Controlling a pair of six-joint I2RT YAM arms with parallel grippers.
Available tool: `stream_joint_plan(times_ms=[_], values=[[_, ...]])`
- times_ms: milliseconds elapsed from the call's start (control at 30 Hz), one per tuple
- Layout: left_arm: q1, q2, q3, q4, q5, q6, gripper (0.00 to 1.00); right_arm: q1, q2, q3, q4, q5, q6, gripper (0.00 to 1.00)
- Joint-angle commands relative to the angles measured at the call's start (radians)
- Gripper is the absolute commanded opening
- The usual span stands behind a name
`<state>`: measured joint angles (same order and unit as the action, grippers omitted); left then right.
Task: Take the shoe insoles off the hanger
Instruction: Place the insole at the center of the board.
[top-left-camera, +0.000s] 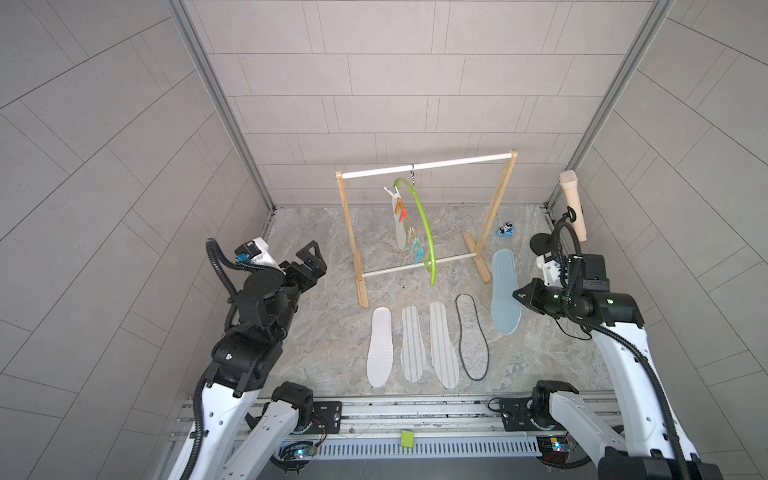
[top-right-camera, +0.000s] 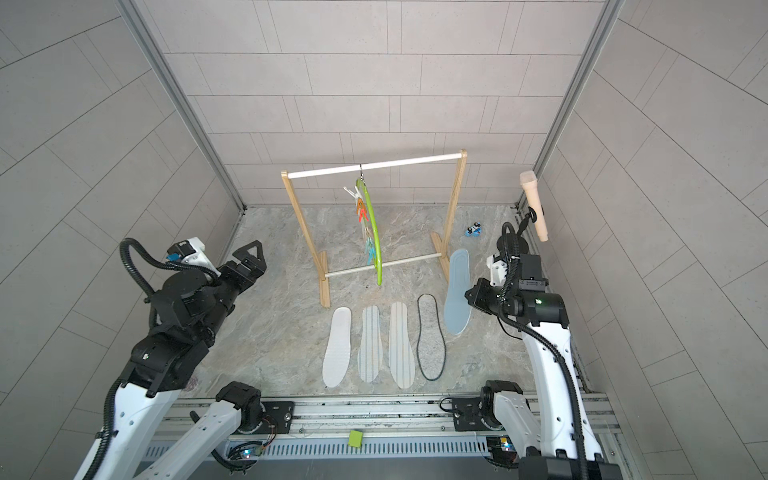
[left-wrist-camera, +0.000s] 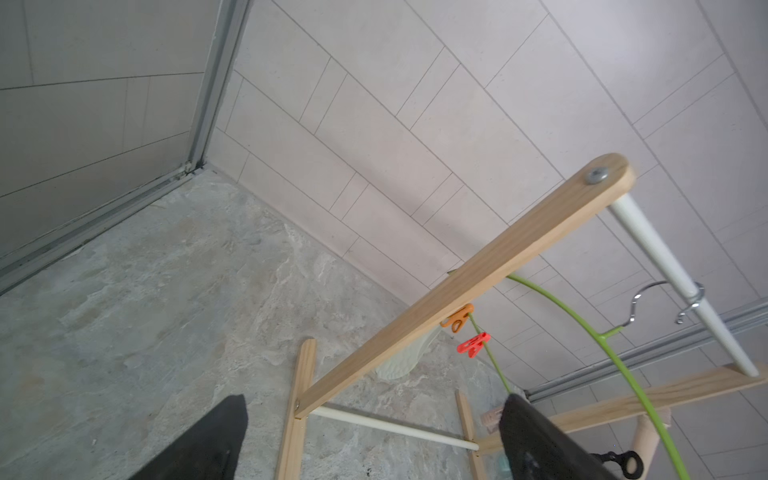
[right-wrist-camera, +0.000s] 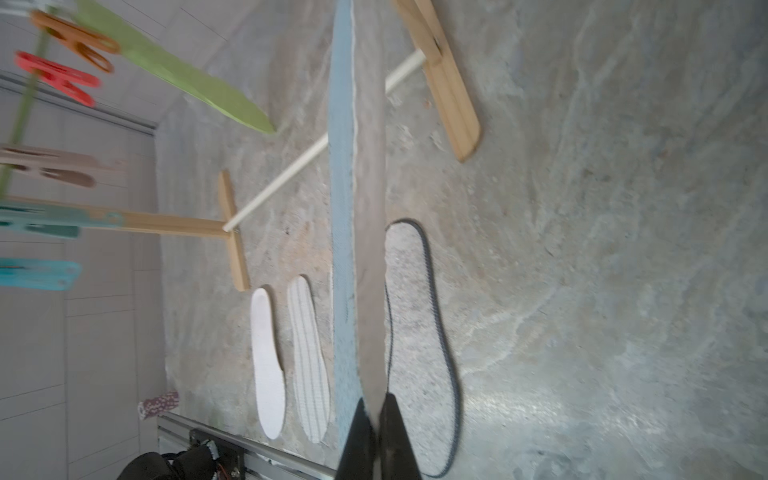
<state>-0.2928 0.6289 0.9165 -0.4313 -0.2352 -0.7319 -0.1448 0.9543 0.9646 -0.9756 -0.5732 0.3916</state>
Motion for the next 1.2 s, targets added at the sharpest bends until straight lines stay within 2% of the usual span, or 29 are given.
stream_joint_plan(times_ms=[0, 200, 333, 633, 1167], values=[[0.006, -0.015, -0.044, 0.060, -0.068, -0.021, 1.00, 0.023, 0.057, 0.012, -0.088, 0.142, -0.076, 0.00], [0.007, 0.000, -0.107, 0.148, -0.074, -0.053, 1.00, 0.181, 0.283, 0.059, -0.213, 0.324, -0.030, 0.00], [0.009, 0.004, -0.130, 0.166, -0.069, -0.064, 1.00, 0.189, 0.363, 0.071, -0.226, 0.369, -0.010, 0.00], [0.012, -0.021, -0.191, 0.193, -0.075, -0.100, 1.00, 0.189, 0.476, 0.017, -0.174, 0.381, 0.001, 0.00], [0.014, 0.004, -0.213, 0.255, -0.071, -0.118, 0.99, 0.259, 0.483, -0.015, -0.260, 0.467, 0.064, 0.00]])
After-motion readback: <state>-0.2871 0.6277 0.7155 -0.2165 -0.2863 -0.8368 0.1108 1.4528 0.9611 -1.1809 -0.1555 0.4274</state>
